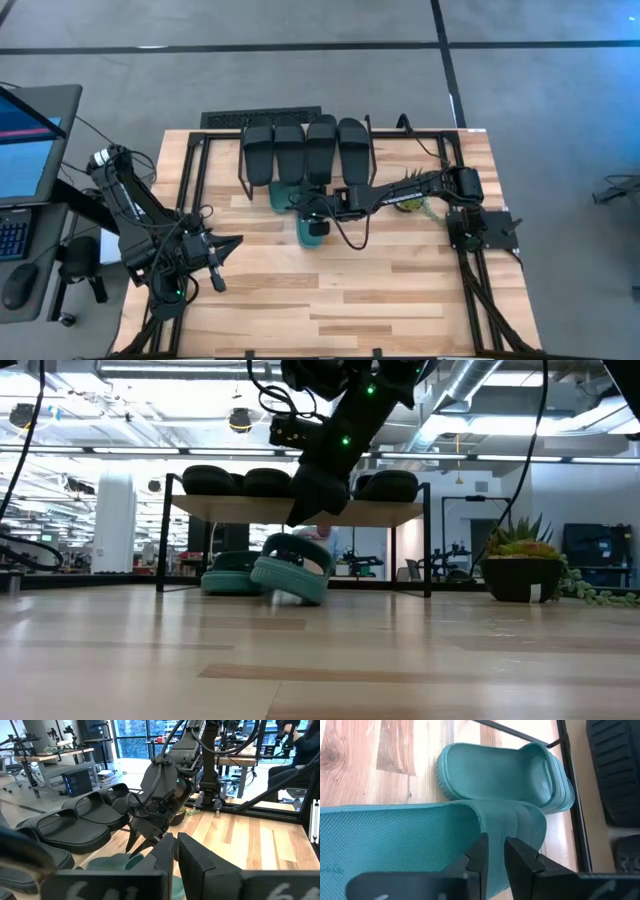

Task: Pick and place slides into the shelf
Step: Put the green slide under the shelf

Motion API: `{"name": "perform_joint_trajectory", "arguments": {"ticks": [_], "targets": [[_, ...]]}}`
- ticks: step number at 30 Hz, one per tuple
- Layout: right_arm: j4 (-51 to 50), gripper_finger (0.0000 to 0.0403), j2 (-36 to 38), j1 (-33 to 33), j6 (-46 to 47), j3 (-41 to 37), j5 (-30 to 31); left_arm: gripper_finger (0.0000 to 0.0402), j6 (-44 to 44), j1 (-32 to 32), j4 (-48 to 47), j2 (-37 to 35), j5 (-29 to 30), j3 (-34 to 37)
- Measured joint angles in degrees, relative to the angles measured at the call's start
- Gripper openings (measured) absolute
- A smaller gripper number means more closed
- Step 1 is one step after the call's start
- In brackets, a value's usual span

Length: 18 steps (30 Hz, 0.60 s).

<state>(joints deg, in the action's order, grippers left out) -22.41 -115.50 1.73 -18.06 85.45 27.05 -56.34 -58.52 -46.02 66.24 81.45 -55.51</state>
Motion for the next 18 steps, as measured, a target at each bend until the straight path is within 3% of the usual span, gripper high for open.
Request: {"name": "perform_joint_trajectory", "arguments": {"ticks": [7,11,18], "targets": [[0.78,0.0051,0.0,3.43,1.51,0.0,-0.57,0.0014,0.0,0.0,0.0,0.0,0.0,0.0],[1.8,0.0043,0.0,6.72,1.49,-0.01,-6.11,0.0014,-0.02,0.0,0.0,0.0,0.0,0.0],[3.4,0.0008,0.0,7.77,3.85,-0.02,-8.99,0.0014,-0.42,0.0,0.02,0.0,0.0,0.0]]}}
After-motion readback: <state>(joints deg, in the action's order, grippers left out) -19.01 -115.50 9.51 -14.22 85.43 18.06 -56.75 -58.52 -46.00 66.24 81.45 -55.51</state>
